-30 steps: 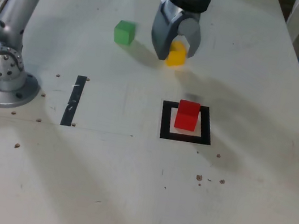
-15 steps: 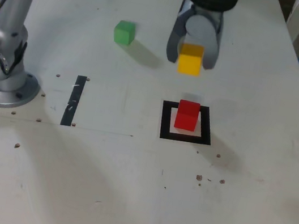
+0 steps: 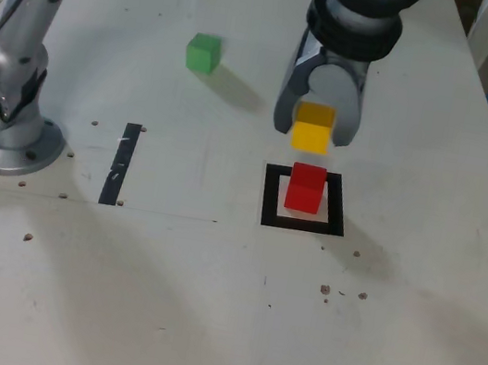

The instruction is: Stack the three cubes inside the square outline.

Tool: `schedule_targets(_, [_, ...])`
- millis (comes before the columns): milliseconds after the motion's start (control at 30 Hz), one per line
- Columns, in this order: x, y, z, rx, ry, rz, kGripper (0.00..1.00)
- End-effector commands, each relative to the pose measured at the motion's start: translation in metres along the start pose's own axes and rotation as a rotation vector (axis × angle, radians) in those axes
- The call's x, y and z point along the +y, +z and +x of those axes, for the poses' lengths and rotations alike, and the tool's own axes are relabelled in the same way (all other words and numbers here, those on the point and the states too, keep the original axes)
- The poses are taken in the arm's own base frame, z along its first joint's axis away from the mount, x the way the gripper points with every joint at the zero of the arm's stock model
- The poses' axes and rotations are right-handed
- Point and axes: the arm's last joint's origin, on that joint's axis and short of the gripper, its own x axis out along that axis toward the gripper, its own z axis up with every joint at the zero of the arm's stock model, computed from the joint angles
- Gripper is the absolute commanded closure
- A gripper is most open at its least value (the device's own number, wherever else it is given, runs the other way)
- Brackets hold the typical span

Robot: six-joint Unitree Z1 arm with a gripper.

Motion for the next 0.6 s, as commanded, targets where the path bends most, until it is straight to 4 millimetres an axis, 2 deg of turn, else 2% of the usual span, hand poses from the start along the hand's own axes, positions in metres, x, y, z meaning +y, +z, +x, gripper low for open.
schedule_targets(0, [-0.003,-0.002,-0.001,-0.001,-0.006,-0.001,0.83])
schedule_targets(300, [-0.022,0.002,0.005,0.008,-0.004,0.02,0.83])
schedule_targets(567, [-0.024,0.002,0.009,0.022,-0.01,0.017,0.83])
